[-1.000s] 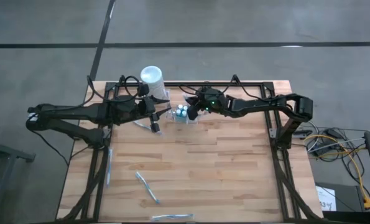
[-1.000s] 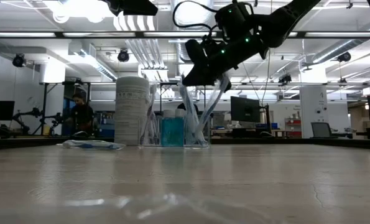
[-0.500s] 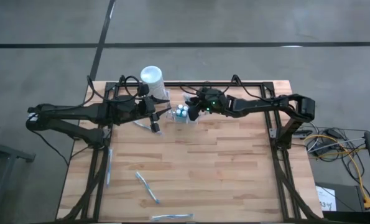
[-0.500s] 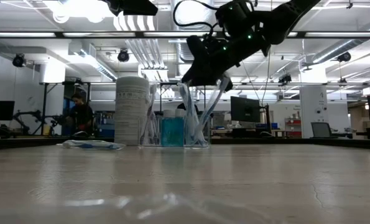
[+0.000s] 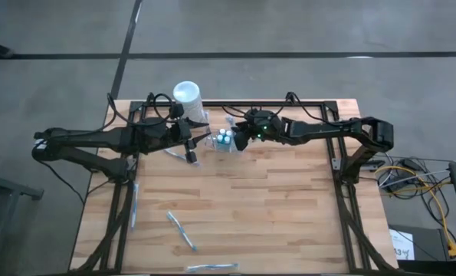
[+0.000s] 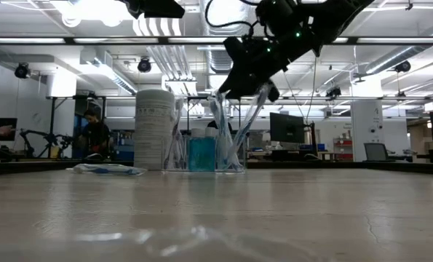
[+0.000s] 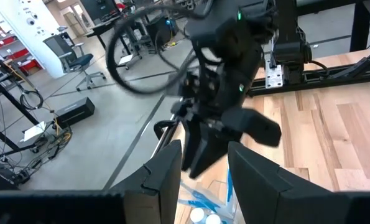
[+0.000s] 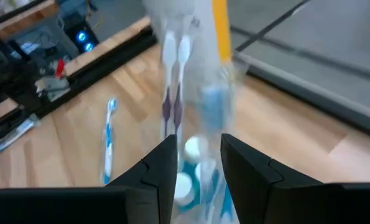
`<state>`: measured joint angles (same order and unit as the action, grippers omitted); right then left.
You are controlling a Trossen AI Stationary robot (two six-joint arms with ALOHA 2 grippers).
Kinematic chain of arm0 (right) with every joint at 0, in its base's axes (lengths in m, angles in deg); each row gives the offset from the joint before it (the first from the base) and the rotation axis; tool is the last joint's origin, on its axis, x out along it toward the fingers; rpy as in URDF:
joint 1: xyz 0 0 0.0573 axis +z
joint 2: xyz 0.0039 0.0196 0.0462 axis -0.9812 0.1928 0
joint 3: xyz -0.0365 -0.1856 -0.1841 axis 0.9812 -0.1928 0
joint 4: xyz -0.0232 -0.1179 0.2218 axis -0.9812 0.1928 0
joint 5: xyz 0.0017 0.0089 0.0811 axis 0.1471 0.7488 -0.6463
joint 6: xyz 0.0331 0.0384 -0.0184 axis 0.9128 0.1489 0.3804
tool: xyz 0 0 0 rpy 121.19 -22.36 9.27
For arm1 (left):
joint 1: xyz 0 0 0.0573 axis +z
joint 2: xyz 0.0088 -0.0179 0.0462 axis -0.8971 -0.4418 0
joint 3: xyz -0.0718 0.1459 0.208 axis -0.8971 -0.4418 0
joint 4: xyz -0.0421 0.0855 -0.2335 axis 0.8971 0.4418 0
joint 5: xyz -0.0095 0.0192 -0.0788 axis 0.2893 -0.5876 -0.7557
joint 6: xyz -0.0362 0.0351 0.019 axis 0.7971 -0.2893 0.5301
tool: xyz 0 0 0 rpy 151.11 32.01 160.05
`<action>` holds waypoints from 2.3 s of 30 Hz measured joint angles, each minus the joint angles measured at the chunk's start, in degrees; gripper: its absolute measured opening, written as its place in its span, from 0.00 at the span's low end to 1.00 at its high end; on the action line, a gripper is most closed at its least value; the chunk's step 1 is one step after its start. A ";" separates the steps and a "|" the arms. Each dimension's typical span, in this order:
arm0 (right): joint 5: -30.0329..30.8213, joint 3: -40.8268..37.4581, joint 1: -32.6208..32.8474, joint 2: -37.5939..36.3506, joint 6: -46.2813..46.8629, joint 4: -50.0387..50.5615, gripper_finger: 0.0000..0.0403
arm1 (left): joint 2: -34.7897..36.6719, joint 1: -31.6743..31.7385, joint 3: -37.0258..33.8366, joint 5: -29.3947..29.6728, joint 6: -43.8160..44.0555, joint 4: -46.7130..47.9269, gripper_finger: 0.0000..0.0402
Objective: Pick & Place toothbrushing station
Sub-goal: Put the blue toothbrush into the right of the transparent organizer
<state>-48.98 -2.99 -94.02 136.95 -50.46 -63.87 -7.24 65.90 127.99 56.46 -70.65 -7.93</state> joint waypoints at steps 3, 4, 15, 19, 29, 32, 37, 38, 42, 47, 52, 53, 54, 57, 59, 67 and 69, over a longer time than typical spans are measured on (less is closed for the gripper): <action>2.57 0.05 0.00 -2.10 -1.84 0.07 0.30 | 0.00 0.01 0.00 -0.01 0.00 0.00 0.34; 3.13 0.07 0.00 -2.86 -2.19 0.26 0.30 | 0.00 0.01 0.00 0.00 0.00 0.00 0.34; 5.55 0.07 0.21 -10.80 -3.24 5.59 0.30 | 0.00 0.00 0.00 -0.02 0.00 0.02 0.34; 5.55 0.07 1.66 -13.86 -5.96 5.76 0.28 | 0.00 0.01 0.00 0.00 0.00 0.02 0.34; 7.00 0.07 6.23 -18.42 -11.73 7.84 0.23 | 0.00 -0.01 0.00 0.00 0.00 0.02 0.34; 7.00 0.07 7.79 -18.96 -10.63 9.26 0.22 | 0.00 -0.01 0.00 0.00 0.00 0.02 0.34; 6.92 0.07 11.42 -18.86 -10.47 9.25 0.22 | 0.00 0.00 0.00 -0.01 0.00 0.02 0.34; 6.88 0.07 12.08 -18.69 -10.45 9.36 0.23 | 0.00 0.00 0.00 -0.01 0.00 0.02 0.34; 6.89 0.07 14.99 -17.78 -8.32 9.82 0.25 | 0.00 0.01 0.00 -0.02 0.00 0.02 0.34; 6.88 0.07 17.86 -16.85 -7.79 10.44 0.28 | 0.00 -0.01 0.00 0.00 0.00 0.02 0.34; 6.90 0.07 18.48 -16.91 -3.45 7.24 0.28 | 0.00 -0.01 0.00 0.00 0.00 0.02 0.34; 6.88 0.07 18.51 -16.91 -3.38 6.95 0.27 | 0.00 0.01 0.00 0.00 0.00 0.02 0.34; 6.85 0.07 18.56 -16.97 -3.56 6.92 0.26 | 0.00 0.00 0.00 -0.01 0.00 0.02 0.34; 6.21 0.07 18.67 -17.35 -4.49 7.14 0.25 | 0.00 -0.01 0.00 -0.02 0.00 0.02 0.34; 4.60 0.07 18.65 -17.37 -4.44 7.48 0.23 | 0.00 0.01 0.00 -0.02 0.00 0.02 0.34; -5.08 0.07 18.67 -17.63 -4.93 13.31 0.19 | 0.00 0.01 0.00 -0.02 0.00 0.00 0.34; -6.28 0.07 18.67 -17.97 -5.99 15.34 0.18 | 0.00 0.00 0.00 -0.01 0.00 0.02 0.34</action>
<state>-55.26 -2.93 -75.35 118.98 -56.45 -48.52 -7.24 65.91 127.99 56.45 -70.65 -7.91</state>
